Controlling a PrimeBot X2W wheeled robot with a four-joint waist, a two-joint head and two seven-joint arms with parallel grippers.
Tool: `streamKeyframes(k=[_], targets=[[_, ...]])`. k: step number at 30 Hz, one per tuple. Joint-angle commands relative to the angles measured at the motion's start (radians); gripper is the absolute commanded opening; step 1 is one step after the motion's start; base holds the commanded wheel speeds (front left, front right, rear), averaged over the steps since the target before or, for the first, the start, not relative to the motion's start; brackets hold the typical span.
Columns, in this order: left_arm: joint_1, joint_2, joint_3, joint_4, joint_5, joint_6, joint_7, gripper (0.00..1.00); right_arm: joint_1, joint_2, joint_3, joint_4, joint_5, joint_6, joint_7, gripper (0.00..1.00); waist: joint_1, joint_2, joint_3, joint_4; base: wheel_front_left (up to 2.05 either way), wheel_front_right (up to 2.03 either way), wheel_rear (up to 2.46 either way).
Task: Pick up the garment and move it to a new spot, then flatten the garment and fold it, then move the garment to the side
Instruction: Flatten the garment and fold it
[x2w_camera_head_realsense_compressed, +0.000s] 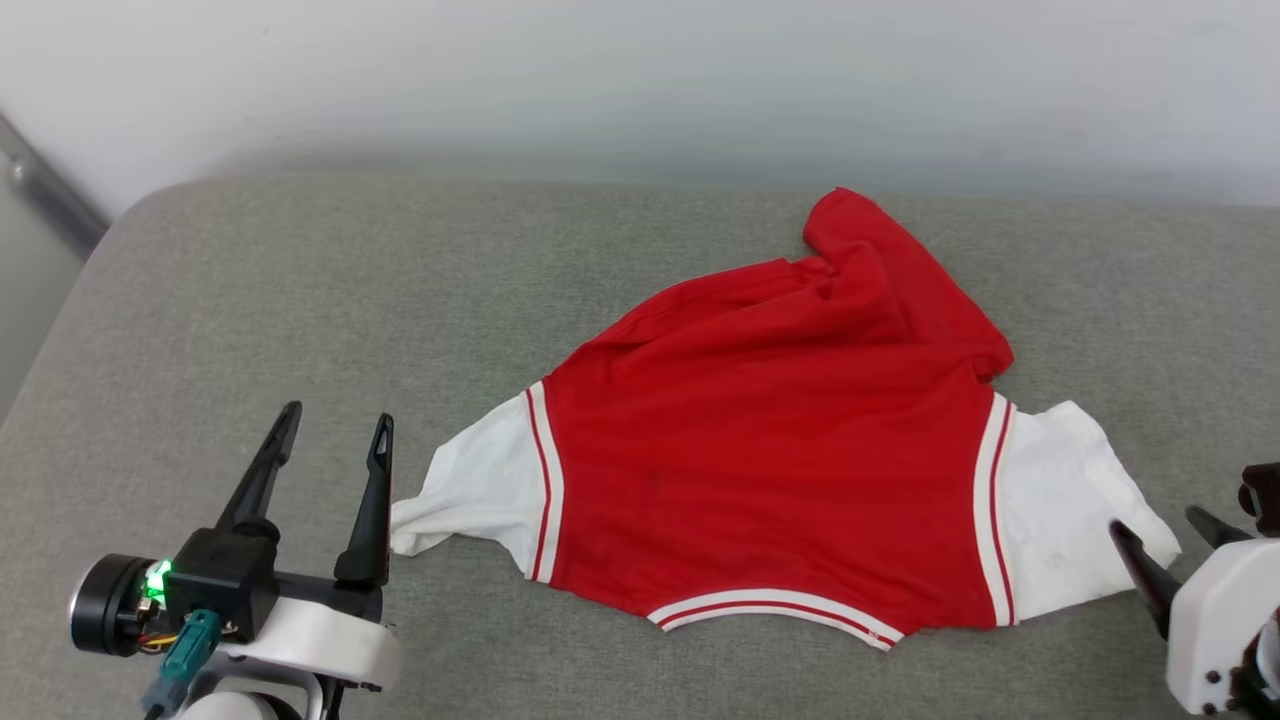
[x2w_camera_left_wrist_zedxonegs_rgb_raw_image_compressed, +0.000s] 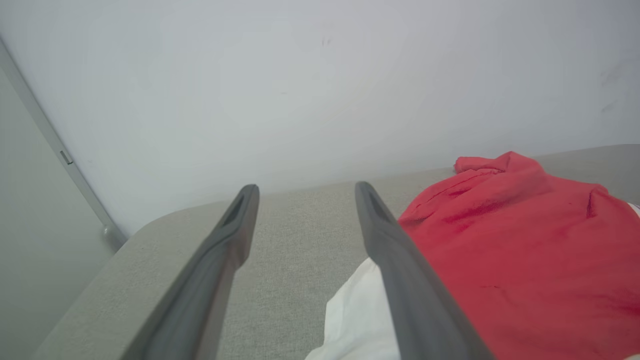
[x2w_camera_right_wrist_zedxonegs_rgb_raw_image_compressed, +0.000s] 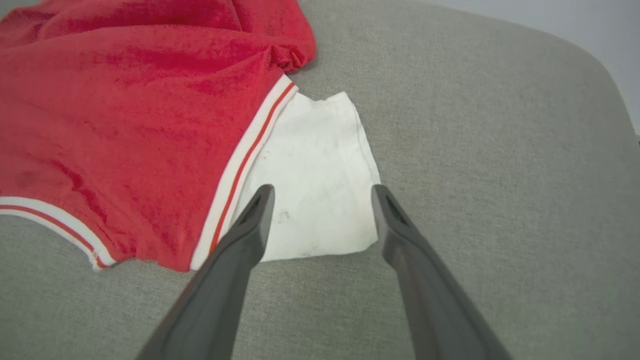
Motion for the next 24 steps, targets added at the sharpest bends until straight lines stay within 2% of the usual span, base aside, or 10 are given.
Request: streamKeyframes(k=[1,5,7,11,14,18,24], targets=[[0.007,0.005,0.006,-0.013,0.020,0.006,-0.009,1.00,-0.009,-0.021,-0.009,-0.007,0.008,-0.001,0.076,1.00,0.0001,-0.0001,0.005,0.009,0.00,0.00,0.00],[0.008,0.008,0.009,-0.040,0.051,0.006,-0.017,1.00,-0.034,-0.057,-0.054,-0.015,0.011,-0.001,0.262,1.00,0.0001,-0.0001,0.025,0.033,0.00,0.00,0.00],[0.003,0.008,0.013,-0.047,0.060,0.003,-0.018,1.00,-0.053,-0.025,-0.094,-0.003,0.020,-0.001,0.333,1.00,0.0001,-0.0001,0.037,0.047,0.00,0.00,0.00],[0.004,0.004,0.016,-0.045,0.052,-0.002,-0.019,1.00,-0.082,-0.026,-0.124,0.016,-0.020,-0.001,0.431,1.00,0.0001,-0.0001,0.062,0.073,0.00,0.00,0.00],[-0.004,0.010,0.015,-0.038,0.046,-0.010,-0.013,1.00,-0.096,-0.021,-0.153,0.051,-0.062,-0.001,0.461,1.00,0.0001,-0.0001,0.081,0.092,0.00,0.00,0.00],[-0.023,0.009,0.014,-0.035,0.043,-0.015,-0.012,1.00,-0.113,-0.022,-0.182,0.104,-0.107,-0.001,0.430,1.00,0.0001,-0.0001,0.110,0.115,0.00,0.00,0.00],[-0.055,0.005,0.011,-0.045,0.046,-0.021,-0.008,1.00,-0.130,0.008,-0.217,0.175,-0.099,-0.001,0.398,1.00,0.0001,-0.0001,0.157,0.145,0.00,0.00,0.00]])
